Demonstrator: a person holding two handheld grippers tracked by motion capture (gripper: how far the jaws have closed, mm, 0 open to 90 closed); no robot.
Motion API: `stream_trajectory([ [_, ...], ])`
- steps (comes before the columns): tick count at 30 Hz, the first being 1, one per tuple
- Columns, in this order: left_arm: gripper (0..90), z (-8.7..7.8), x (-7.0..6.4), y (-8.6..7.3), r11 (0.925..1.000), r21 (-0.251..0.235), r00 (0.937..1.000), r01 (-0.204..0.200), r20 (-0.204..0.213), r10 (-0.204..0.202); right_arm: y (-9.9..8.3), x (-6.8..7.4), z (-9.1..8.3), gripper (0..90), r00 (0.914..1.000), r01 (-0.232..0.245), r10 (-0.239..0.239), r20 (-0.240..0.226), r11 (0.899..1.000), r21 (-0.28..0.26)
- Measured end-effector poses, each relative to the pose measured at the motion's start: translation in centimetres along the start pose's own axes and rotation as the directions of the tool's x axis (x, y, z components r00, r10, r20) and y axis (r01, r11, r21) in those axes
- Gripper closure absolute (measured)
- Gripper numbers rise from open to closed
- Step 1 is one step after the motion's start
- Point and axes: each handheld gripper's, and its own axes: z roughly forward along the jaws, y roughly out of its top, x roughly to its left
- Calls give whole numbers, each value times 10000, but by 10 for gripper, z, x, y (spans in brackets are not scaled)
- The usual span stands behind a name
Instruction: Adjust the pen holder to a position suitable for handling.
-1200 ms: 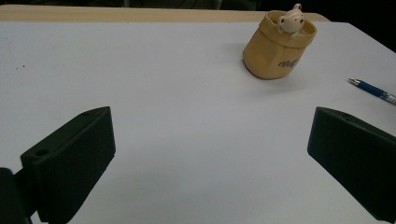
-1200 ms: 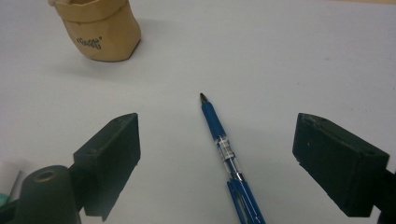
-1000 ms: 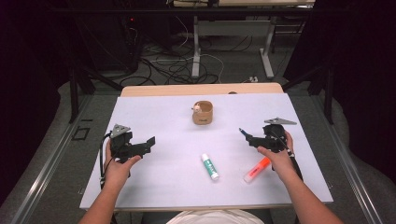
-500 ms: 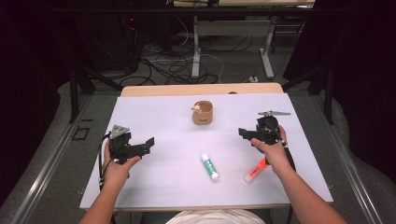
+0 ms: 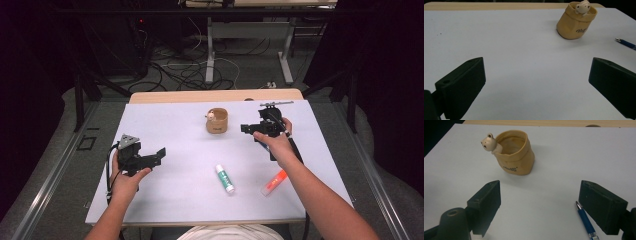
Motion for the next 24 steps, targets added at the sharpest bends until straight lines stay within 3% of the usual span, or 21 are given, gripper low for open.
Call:
stream_trajectory([
  [6,8,1,1,-1,9999,25,9999,116,16,-116,21,8,10,238,9999,-78,80,-133,9999,150],
  [14,8,1,0,-1,10000,71,10000,69,49,-69,43,21,27,363,9998,123,-128,138,9993,352],
  [21,8,2,2,-1,9999,76,9999,89,71,-90,52,29,44,443,9971,235,-287,708,9970,744],
  [24,8,2,2,-2,9999,63,9999,110,68,-111,57,33,50,467,9963,-28,-42,854,9966,824],
])
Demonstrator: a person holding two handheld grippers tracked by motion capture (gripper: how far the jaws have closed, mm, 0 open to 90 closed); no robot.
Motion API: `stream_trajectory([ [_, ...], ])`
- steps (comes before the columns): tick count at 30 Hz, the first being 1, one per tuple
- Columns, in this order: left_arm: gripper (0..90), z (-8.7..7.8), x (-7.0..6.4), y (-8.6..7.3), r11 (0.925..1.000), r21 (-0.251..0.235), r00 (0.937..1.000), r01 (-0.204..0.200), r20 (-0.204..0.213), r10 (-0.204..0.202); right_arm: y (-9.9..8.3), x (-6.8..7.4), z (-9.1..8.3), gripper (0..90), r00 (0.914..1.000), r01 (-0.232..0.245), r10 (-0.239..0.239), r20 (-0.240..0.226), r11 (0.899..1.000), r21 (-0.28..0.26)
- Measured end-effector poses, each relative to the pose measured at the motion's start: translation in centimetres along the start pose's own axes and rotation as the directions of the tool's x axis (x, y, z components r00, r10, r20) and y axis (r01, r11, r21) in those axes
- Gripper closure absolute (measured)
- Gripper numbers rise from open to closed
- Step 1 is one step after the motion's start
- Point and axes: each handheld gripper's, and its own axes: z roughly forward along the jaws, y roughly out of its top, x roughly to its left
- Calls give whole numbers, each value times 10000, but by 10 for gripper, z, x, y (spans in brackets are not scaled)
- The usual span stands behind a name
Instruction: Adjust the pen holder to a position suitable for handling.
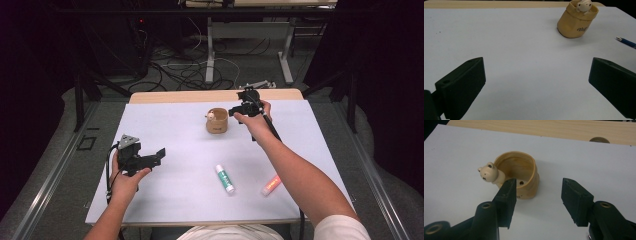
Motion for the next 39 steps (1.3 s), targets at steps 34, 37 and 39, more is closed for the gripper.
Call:
stream_trajectory([
  [34,8,2,3,-1,10000,30,10000,4,-14,-4,13,5,65,597,9992,-140,125,391,9992,369],
  [37,8,2,3,-1,10000,42,10000,-20,-16,20,11,5,69,607,9992,-129,107,386,9983,562],
  [39,8,3,3,0,10000,72,10000,-51,-24,51,11,5,72,610,9992,-156,133,372,9979,630],
])
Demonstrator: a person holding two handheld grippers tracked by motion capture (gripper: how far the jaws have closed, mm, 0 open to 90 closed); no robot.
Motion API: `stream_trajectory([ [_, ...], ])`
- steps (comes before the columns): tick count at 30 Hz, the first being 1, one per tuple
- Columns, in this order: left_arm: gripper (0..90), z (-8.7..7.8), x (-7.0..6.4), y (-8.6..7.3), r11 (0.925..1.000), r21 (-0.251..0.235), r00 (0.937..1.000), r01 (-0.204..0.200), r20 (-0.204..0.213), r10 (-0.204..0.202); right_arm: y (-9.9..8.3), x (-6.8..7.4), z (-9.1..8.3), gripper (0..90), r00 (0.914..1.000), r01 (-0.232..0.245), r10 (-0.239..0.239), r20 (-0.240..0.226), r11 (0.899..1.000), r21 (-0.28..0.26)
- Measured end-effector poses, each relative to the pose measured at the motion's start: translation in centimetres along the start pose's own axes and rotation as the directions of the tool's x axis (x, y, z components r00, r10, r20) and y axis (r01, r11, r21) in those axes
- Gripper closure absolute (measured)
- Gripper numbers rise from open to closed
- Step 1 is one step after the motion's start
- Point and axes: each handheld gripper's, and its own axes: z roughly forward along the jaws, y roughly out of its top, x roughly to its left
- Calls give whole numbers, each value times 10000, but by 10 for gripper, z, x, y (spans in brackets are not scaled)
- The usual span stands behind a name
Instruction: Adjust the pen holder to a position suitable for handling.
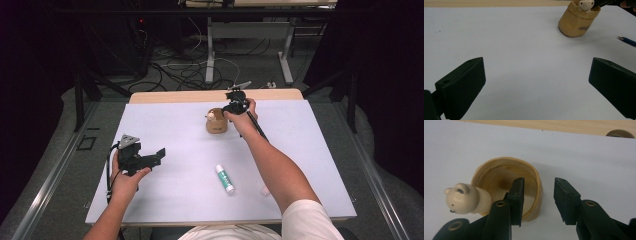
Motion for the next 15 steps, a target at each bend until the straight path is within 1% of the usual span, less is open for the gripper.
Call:
stream_trajectory([
  [2,8,0,0,0,10000,45,10000,0,-11,1,0,-1,2,617,10000,40,-40,36,10000,24],
  [4,8,1,0,0,10000,25,10000,-12,-12,12,0,-1,4,632,10000,-20,21,-40,10000,89],
  [5,8,1,1,0,9999,57,9999,-91,-49,91,-1,-2,6,635,10000,33,-33,-29,9999,118],
  [6,8,2,0,0,10000,50,10000,-11,-42,11,-1,-2,8,638,10000,-37,38,-16,9999,124],
  [11,8,2,0,0,10000,45,10000,-24,-34,24,-3,-1,13,649,9999,-126,128,-76,9996,253],
  [13,8,2,0,0,10000,66,10000,-43,-41,44,-3,0,15,655,9997,-186,190,-168,9994,279],
  [14,8,2,0,0,10000,66,10000,-55,-45,55,-3,0,16,660,9998,-182,185,-113,9995,268],
  [15,8,2,0,0,10000,56,10000,-54,-43,54,-3,1,16,663,9992,-328,336,-231,9990,318],
])
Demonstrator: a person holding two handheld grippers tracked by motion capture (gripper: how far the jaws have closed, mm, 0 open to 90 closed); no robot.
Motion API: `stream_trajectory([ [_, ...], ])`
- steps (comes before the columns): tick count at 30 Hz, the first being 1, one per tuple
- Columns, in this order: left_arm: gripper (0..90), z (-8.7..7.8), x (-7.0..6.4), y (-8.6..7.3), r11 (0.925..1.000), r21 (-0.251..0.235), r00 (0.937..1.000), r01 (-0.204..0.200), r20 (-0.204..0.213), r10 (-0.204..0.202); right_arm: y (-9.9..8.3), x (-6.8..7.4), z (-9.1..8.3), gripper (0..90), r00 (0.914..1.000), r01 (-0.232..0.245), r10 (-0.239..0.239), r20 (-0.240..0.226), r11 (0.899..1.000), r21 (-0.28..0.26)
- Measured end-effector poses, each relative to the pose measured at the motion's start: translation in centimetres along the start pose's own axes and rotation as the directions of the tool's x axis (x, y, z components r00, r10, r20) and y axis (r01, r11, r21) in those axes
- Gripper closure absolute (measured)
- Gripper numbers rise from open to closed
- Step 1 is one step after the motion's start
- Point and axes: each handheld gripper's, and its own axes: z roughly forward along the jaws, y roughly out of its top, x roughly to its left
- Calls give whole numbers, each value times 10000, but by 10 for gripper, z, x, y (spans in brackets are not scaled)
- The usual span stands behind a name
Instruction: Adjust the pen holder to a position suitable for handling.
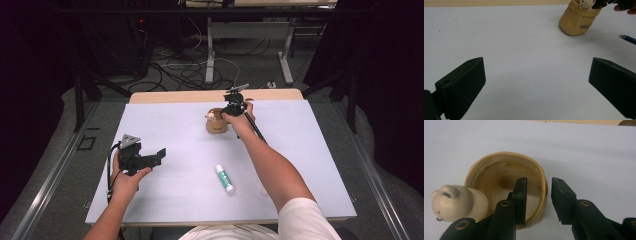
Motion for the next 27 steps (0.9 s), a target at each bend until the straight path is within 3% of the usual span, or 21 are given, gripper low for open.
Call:
stream_trajectory([
  [21,8,0,1,0,10000,28,10000,-27,-49,27,-2,-1,7,746,9990,-430,427,165,9990,142],
  [27,8,0,1,0,10000,43,10000,-50,-55,50,-2,-2,6,790,9964,-848,846,99,9962,196],
])
